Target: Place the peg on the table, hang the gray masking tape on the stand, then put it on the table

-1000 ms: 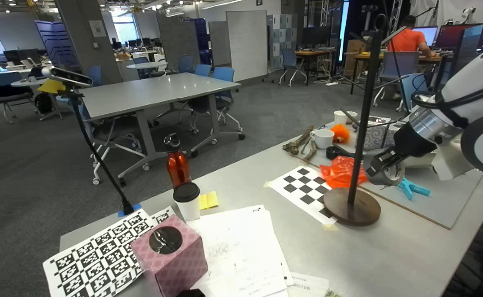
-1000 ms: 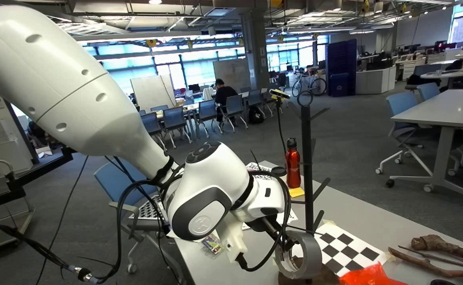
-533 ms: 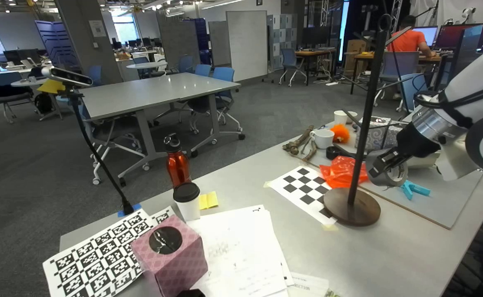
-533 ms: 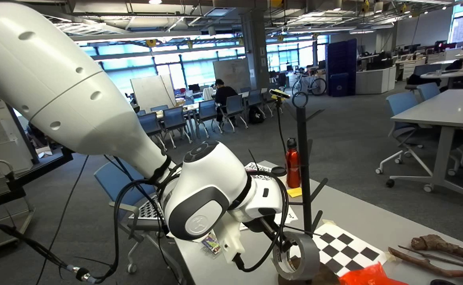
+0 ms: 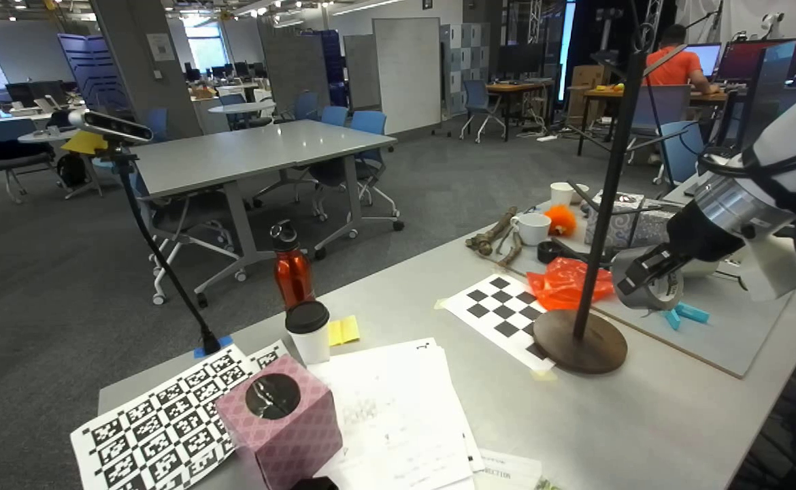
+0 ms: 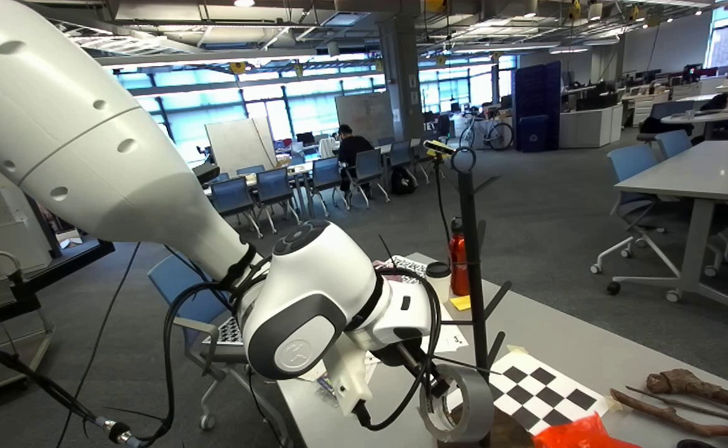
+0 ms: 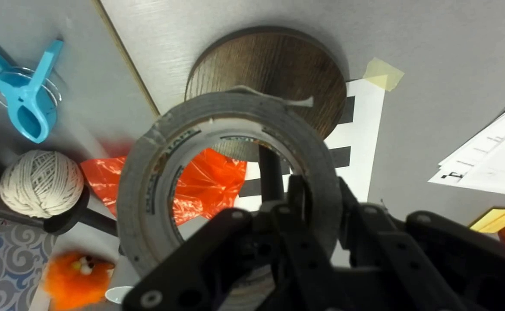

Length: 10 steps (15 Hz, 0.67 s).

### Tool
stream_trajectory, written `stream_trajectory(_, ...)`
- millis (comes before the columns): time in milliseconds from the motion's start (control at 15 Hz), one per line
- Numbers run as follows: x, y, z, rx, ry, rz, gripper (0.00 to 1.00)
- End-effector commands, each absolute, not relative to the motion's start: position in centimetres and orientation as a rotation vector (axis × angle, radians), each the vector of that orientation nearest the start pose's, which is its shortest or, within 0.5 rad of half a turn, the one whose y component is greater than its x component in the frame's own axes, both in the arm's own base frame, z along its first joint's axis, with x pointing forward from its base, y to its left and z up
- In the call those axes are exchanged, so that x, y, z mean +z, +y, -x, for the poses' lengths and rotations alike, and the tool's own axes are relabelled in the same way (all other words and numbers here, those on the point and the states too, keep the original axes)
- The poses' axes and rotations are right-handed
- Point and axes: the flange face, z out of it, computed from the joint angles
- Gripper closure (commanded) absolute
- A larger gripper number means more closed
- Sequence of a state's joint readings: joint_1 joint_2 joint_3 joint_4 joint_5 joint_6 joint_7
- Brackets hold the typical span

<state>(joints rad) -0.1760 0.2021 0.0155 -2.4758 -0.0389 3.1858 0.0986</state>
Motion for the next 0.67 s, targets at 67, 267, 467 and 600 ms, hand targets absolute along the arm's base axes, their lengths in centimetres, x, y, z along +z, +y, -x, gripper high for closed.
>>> stream_trajectory(67,29.2,-8.0,-49.8,-0.876,0.296,3.04,0.95)
stream_trajectory(267,30.1,-7.9,-49.5,-0.895,0.277,3.042,0.95)
stream_trajectory(467,30.8,-8.0,-49.0,-0.903,0.268,3.044,0.95)
stream_trajectory(600,31.2,-8.1,-48.7,-0.904,0.262,3.048,0.95)
